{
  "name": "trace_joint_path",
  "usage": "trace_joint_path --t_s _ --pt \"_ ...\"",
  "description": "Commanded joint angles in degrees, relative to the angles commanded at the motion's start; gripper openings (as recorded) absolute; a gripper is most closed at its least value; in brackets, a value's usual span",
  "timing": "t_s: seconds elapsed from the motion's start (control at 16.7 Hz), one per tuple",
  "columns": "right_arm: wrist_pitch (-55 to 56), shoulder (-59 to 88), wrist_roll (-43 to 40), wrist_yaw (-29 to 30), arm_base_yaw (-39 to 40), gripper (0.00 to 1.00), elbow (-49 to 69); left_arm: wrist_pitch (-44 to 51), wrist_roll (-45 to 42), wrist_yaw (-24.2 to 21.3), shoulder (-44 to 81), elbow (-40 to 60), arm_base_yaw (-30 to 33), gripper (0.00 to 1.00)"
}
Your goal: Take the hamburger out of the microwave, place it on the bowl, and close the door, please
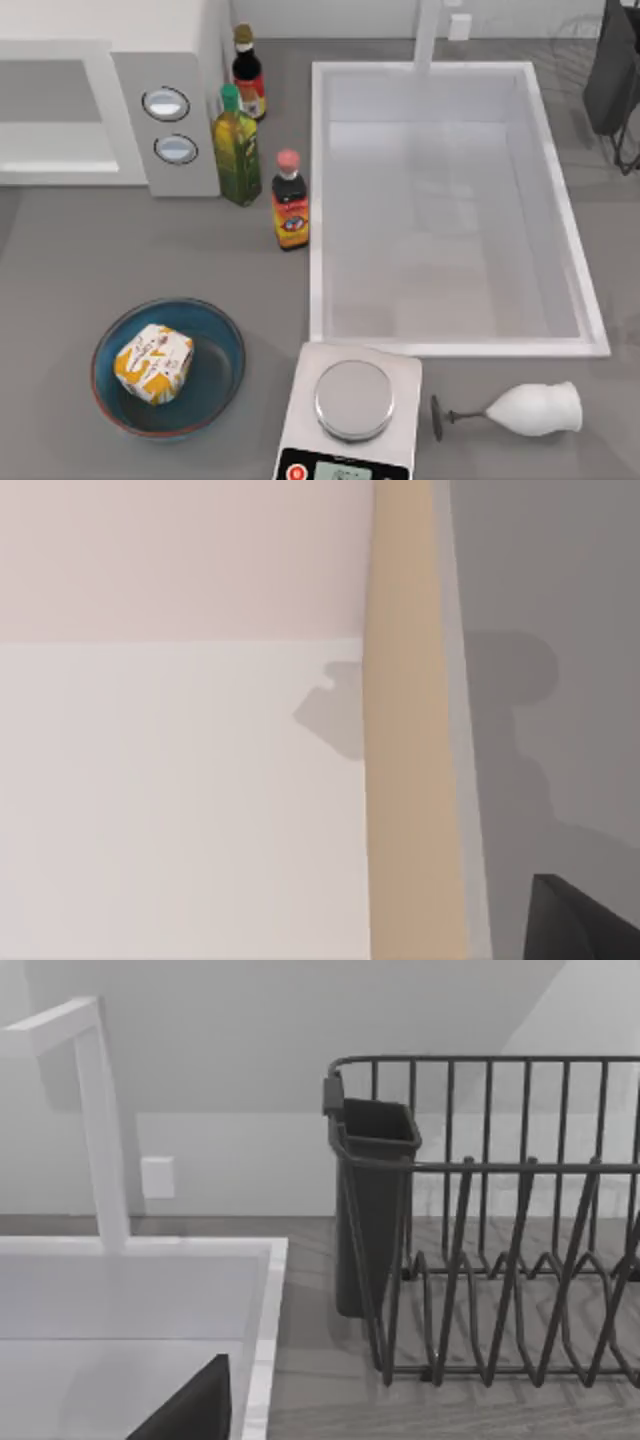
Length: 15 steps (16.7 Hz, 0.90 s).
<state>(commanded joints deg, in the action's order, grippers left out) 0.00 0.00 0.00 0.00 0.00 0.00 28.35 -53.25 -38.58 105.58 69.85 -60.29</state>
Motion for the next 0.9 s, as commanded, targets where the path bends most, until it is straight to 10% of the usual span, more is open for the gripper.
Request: trace_joint_path --t_s 0.9 --pt "0.0 0.0 0.0 0.0 0.0 1.0 0.0 -12.2 6.2 2.7 -8.2 -18.0 5.8 0.0"
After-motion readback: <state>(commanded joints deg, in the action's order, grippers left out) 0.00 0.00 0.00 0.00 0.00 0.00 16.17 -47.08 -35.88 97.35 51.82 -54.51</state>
